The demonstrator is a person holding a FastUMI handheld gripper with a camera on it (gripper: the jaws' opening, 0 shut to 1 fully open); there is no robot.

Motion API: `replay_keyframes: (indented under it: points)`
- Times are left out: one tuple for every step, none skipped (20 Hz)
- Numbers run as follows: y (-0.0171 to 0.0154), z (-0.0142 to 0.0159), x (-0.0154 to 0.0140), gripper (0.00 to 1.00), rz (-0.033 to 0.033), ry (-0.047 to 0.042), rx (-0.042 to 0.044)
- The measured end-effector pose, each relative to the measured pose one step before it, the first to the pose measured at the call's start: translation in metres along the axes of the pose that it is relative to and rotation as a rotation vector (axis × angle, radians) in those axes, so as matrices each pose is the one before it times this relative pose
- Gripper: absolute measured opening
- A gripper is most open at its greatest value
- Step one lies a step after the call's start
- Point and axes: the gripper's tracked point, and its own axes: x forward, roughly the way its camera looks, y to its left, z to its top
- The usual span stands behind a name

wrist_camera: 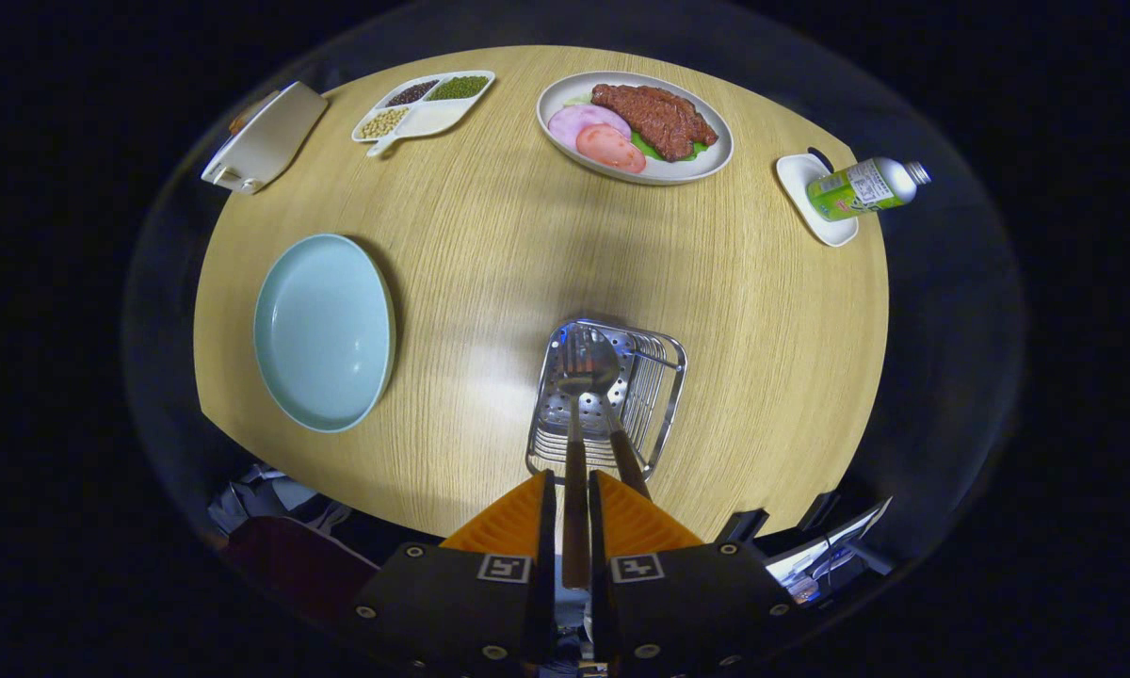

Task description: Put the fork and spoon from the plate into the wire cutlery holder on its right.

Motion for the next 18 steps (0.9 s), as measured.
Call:
replay_keyframes:
  points:
    - [-0.00035,0.00237,-0.00355,0.29,0.00191,-0.02065,0.00874]
    - [-0.00001,0.00297,-0.00511,0.38,0.00220,-0.02696,0.01081]
    - [0.00089,0.00470,-0.00429,0.47,0.00317,-0.03796,0.01537]
    - [0.00003,0.00568,-0.00645,0.57,-0.00001,-0.04944,0.02167]
    - [0.00096,0.00491,-0.00639,0.78,0.00295,-0.05283,0.02144]
    - [0.00165,0.00702,-0.00810,0.86,0.00466,-0.06958,0.02064]
    - [0.00058,0.00590,-0.01106,0.97,0.00580,-0.07733,0.01741]
    - [0.00146,0.00647,-0.00969,0.99,0.00341,-0.07726,0.01798]
    - [0.00222,0.00708,-0.00996,0.99,0.00164,-0.08457,0.02234]
    - [0.00109,0.00632,-0.01095,0.99,-0.00153,-0.07996,0.02352]
    - [-0.00104,0.00760,-0.01065,0.99,-0.00290,-0.08079,0.02773]
    - [0.00006,0.00786,-0.01246,0.99,0.00133,-0.08093,0.02289]
    - [-0.00146,0.00560,-0.01181,0.99,-0.00284,-0.07089,0.02254]
    - [-0.00336,0.00730,-0.01230,0.99,-0.00547,-0.07203,0.02231]
    - [-0.00591,0.00824,-0.01339,0.99,-0.01111,-0.07274,0.02236]
    - [-0.00756,0.00963,-0.01256,0.99,-0.01500,-0.07359,0.01618]
    - [-0.00986,0.00769,-0.01112,0.98,-0.01523,-0.06463,0.00963]
    - [-0.00910,0.00572,-0.01129,0.98,-0.01047,-0.05519,0.00554]
